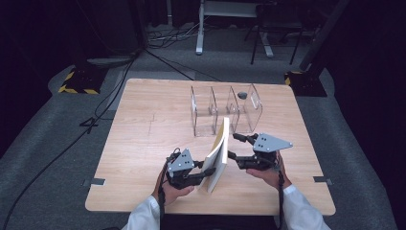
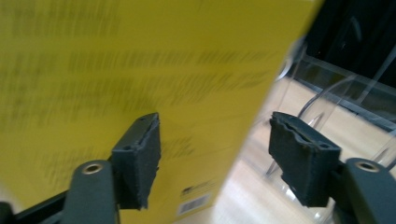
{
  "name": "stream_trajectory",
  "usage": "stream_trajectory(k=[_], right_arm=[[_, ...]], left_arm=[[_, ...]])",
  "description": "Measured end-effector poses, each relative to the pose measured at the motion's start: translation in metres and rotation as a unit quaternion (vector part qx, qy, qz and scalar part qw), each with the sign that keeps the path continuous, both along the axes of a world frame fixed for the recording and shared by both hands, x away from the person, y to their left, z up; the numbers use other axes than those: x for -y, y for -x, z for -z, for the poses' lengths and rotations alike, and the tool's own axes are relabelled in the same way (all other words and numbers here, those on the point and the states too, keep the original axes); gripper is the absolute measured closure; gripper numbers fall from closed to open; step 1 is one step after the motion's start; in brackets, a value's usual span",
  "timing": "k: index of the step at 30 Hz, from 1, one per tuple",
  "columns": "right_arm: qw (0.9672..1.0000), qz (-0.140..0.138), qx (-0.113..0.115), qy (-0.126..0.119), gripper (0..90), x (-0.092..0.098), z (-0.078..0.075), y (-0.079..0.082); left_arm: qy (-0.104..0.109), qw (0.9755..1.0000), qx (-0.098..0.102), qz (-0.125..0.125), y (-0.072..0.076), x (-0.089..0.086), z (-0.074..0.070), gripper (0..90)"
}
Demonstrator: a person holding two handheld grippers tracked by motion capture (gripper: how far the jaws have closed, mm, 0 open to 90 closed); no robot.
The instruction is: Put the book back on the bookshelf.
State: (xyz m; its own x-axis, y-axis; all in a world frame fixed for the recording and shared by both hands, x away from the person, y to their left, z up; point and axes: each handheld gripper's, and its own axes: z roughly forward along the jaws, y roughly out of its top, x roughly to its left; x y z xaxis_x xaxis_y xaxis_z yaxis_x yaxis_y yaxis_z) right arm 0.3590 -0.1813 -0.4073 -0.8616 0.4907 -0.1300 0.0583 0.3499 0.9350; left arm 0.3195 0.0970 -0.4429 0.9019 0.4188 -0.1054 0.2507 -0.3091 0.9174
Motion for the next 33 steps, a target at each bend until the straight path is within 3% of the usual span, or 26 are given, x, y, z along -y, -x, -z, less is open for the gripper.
stream_trajectory(k=[3, 6, 12, 15, 18, 22, 29, 33], right_arm=[[0.9996, -0.011, 0.005, 0.027, 32.3, -0.007, 0.009, 0.009], [0.9995, -0.022, 0.005, 0.023, 32.3, -0.012, 0.01, 0.015], [0.999, -0.027, 0.006, 0.036, 32.0, -0.02, 0.016, 0.02], [0.9984, -0.027, 0.012, 0.047, 32.0, -0.023, 0.019, 0.022], [0.9984, -0.025, 0.013, 0.048, 31.7, -0.025, 0.021, 0.022], [0.9985, -0.019, 0.019, 0.048, 31.2, -0.028, 0.023, 0.022], [0.9989, -0.004, 0.017, 0.044, 27.9, -0.03, 0.023, 0.023], [0.9989, -0.002, 0.015, 0.043, 26.1, -0.03, 0.024, 0.023]], left_arm=[[-0.009, 0.9999, 0.004, 0.005, 0.007, -0.005, -0.001, 65.2], [-0.022, 0.9995, 0.012, 0.02, 0.017, -0.01, -0.002, 63.2], [-0.045, 0.9984, 0.009, 0.034, 0.029, -0.012, 0.0, 45.0], [-0.058, 0.998, 0.009, 0.022, 0.032, -0.005, 0.001, 27.2], [-0.052, 0.9986, 0.002, 0.012, 0.033, 0.003, 0.002, 22.0], [-0.068, 0.9976, 0.01, -0.006, 0.035, 0.017, 0.003, 15.4], [-0.076, 0.9949, 0.014, -0.064, 0.031, 0.028, 0.005, 18.5], [-0.078, 0.9919, 0.02, -0.098, 0.029, 0.025, 0.005, 41.7]])
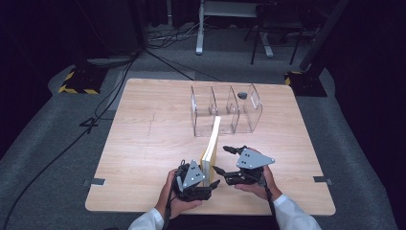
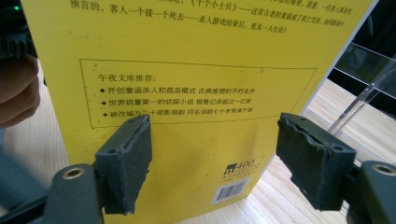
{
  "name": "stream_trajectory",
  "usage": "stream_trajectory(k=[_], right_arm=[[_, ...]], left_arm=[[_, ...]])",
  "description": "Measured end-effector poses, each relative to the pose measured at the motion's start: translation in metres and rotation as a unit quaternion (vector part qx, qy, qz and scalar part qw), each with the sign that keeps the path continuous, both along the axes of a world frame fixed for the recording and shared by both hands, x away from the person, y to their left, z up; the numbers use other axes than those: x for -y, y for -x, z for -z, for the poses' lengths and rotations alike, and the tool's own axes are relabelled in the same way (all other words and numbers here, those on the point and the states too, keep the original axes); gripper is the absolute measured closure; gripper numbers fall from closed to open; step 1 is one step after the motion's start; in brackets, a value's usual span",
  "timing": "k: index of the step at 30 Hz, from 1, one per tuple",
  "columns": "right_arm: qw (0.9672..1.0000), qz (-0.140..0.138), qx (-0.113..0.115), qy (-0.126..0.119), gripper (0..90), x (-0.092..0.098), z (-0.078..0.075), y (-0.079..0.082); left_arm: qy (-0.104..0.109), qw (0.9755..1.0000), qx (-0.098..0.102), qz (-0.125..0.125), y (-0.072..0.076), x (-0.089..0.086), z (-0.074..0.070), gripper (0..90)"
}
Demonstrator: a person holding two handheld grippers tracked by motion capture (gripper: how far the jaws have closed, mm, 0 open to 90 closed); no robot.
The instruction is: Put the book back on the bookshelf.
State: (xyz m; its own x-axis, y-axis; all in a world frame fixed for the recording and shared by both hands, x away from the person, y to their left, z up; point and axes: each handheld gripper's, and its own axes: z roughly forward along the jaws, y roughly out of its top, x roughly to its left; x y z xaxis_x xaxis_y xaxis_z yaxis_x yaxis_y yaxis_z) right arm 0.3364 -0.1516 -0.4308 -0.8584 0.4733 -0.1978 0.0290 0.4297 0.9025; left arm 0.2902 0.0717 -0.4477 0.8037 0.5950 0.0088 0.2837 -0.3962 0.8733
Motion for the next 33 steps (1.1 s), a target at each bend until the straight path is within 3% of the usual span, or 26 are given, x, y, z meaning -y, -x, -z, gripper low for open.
stream_trajectory(k=[1, 6, 9, 10, 14, 15, 16, 17, 20, 24, 25, 26, 28, 29, 31, 33], right_arm=[[1.0, 0.002, 0.0, -0.001, 26.3, 0.001, 0.0, 0.0], [0.9999, 0.008, 0.001, -0.009, 26.0, 0.004, -0.001, -0.003], [0.9998, 0.004, 0.001, -0.017, 24.7, 0.011, -0.002, -0.006], [0.9998, -0.001, -0.002, -0.02, 20.4, 0.017, -0.001, -0.008], [0.9998, -0.001, -0.003, -0.02, 22.4, 0.029, 0.0, -0.013], [0.9996, -0.004, -0.014, -0.026, 19.9, 0.04, 0.002, -0.019], [0.9993, -0.014, -0.023, -0.028, 16.5, 0.044, 0.003, -0.022], [0.9993, -0.014, -0.023, -0.028, 16.5, 0.044, 0.003, -0.022], [0.9969, -0.052, -0.05, -0.032, 15.5, 0.051, 0.005, -0.031], [0.9931, -0.09, -0.066, -0.037, 24.5, 0.051, 0.007, -0.036], [0.9931, -0.09, -0.066, -0.037, 24.5, 0.051, 0.007, -0.036], [0.9908, -0.115, -0.062, -0.035, 31.2, 0.048, 0.008, -0.033], [0.9903, -0.121, -0.059, -0.033, 33.5, 0.047, 0.008, -0.031], [0.9886, -0.137, -0.056, -0.026, 35.5, 0.046, 0.008, -0.029], [0.9896, -0.136, -0.043, -0.013, 35.4, 0.044, 0.008, -0.025], [0.989, -0.139, -0.048, -0.02, 42.6, 0.047, 0.008, -0.025]], left_arm=[[0.006, 0.9999, -0.005, 0.006, -0.002, -0.003, 0.0, 49.5], [0.005, 0.9998, -0.003, 0.019, -0.002, -0.007, 0.0, 61.3], [0.009, 0.9988, -0.006, 0.048, -0.004, -0.015, 0.0, 65.6], [0.008, 0.9977, -0.006, 0.067, -0.004, -0.02, 0.0, 69.4], [0.006, 0.9956, -0.008, 0.093, -0.003, -0.028, -0.001, 71.9], [0.003, 0.9948, -0.009, 0.101, -0.003, -0.031, -0.002, 73.7], [0.004, 0.9928, -0.014, 0.119, -0.004, -0.037, -0.002, 74.3], [0.004, 0.9928, -0.014, 0.119, -0.004, -0.037, -0.002, 74.7], [0.002, 0.9899, -0.019, 0.14, -0.005, -0.043, -0.003, 74.9], [0.002, 0.9876, -0.022, 0.156, -0.009, -0.048, -0.003, 74.7], [0.002, 0.9876, -0.022, 0.156, -0.009, -0.048, -0.003, 74.7], [0.001, 0.9876, -0.022, 0.155, -0.01, -0.048, -0.003, 74.7], [-0.002, 0.988, -0.02, 0.153, -0.011, -0.049, -0.003, 74.5], [-0.005, 0.9885, -0.017, 0.15, -0.011, -0.05, -0.004, 74.3], [-0.007, 0.9898, -0.013, 0.142, -0.011, -0.051, -0.003, 73.4], [-0.015, 0.991, -0.008, 0.133, -0.011, -0.052, -0.003, 72.3]])
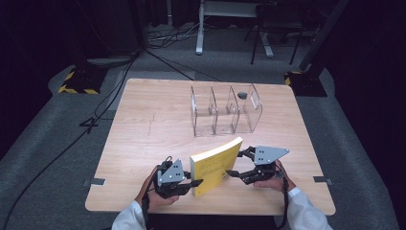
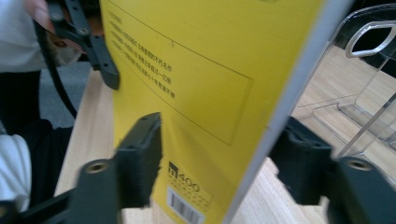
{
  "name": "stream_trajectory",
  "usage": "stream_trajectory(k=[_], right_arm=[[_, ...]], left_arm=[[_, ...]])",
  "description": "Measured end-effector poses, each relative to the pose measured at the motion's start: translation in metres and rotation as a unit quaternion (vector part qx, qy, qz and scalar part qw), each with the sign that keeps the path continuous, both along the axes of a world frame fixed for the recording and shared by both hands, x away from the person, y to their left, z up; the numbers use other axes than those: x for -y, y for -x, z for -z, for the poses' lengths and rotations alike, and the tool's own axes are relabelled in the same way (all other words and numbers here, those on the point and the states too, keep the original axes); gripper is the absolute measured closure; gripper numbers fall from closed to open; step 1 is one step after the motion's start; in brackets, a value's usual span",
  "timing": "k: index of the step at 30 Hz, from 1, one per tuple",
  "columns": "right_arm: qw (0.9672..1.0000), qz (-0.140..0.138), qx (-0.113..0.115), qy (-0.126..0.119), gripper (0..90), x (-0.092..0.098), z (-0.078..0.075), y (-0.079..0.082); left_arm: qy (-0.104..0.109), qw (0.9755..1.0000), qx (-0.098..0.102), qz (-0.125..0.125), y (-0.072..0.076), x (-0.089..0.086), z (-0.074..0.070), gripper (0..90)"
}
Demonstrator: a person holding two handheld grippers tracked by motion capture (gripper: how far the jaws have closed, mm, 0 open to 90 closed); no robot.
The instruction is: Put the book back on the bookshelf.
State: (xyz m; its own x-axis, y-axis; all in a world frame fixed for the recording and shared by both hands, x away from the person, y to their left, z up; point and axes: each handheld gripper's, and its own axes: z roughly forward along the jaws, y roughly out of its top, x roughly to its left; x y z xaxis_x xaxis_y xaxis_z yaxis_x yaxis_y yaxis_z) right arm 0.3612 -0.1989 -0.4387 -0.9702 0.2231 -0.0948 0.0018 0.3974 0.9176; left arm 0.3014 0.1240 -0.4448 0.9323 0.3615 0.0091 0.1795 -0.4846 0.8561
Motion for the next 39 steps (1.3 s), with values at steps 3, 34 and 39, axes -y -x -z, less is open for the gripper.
stream_trajectory(k=[3, 34, 39], right_arm=[[0.9997, -0.02, -0.01, -0.013, 50.1, 0.008, 0.0, 0.0], [0.997, -0.076, 0.012, -0.004, 71.7, -0.003, 0.006, 0.026], [0.997, -0.078, 0.001, 0.0, 64.0, 0.007, 0.002, 0.026]], left_arm=[[-0.006, 0.9999, 0.003, -0.013, -0.002, -0.003, 0.001, 68.8], [-0.012, 0.9998, 0.013, -0.007, -0.005, 0.004, 0.008, 64.3], [-0.014, 0.9998, 0.014, 0.001, -0.014, 0.02, 0.008, 63.9]])
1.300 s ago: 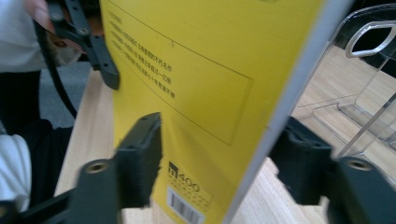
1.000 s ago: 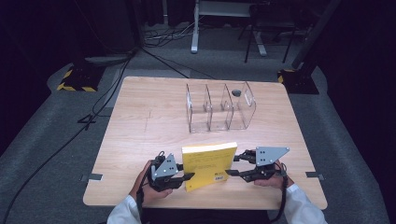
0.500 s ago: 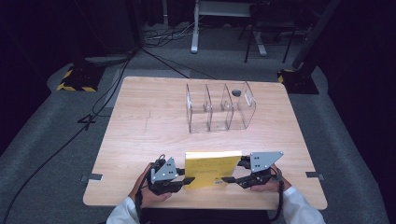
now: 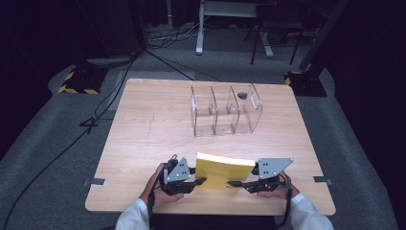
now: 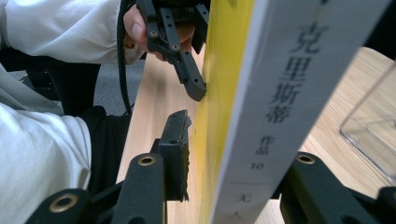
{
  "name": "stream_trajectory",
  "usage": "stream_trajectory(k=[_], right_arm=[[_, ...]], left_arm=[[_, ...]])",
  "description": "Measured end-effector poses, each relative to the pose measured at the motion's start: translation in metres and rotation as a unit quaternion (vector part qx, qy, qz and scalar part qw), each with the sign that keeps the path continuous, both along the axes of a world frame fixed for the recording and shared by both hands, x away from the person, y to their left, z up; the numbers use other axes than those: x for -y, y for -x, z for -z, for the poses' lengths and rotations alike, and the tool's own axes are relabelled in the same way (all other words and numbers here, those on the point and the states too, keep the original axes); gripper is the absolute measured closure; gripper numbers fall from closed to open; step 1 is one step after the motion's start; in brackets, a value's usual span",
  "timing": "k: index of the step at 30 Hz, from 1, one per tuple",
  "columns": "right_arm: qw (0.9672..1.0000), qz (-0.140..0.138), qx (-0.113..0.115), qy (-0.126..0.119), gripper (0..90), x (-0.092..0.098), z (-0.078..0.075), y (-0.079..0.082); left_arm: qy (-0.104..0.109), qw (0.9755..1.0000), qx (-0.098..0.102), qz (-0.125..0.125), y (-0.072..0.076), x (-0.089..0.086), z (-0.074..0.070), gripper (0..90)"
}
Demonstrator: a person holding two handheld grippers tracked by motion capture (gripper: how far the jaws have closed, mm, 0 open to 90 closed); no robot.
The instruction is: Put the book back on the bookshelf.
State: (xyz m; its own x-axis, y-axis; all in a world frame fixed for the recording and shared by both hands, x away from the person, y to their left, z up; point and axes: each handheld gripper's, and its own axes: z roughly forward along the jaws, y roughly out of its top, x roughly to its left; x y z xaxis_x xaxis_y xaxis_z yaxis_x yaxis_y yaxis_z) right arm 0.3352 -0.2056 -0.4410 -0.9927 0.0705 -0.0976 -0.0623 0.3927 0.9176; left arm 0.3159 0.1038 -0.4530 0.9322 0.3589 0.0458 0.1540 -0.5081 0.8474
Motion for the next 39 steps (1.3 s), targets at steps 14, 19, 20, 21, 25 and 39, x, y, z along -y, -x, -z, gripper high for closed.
stream_trajectory(k=[14, 19, 20, 21, 25, 39], right_arm=[[0.9969, 0.078, 0.008, 0.003, 72.0, 0.019, 0.002, -0.008], [0.9955, 0.094, 0.003, -0.004, 72.0, 0.021, 0.003, -0.008], [0.9955, 0.095, 0.005, -0.003, 72.5, 0.021, 0.003, -0.008], [0.9954, 0.095, 0.006, -0.003, 73.6, 0.021, 0.003, -0.008], [0.9948, 0.101, 0.011, -0.005, 75.6, 0.022, 0.004, -0.008], [0.9888, 0.148, 0.014, -0.007, 75.8, 0.03, 0.004, -0.013]], left_arm=[[0.012, 0.9999, -0.004, -0.004, -0.032, 0.026, 0.002, 56.3], [0.016, 0.9998, -0.01, -0.001, -0.039, 0.029, 0.002, 53.8], [0.015, 0.9998, -0.011, 0.0, -0.04, 0.029, 0.002, 53.0], [0.014, 0.9998, -0.011, -0.005, -0.04, 0.03, 0.002, 52.2], [0.0, 0.9998, -0.009, -0.016, -0.039, 0.031, 0.003, 48.7], [-0.067, 0.9924, -0.021, -0.101, -0.033, 0.006, 0.015, 26.2]])
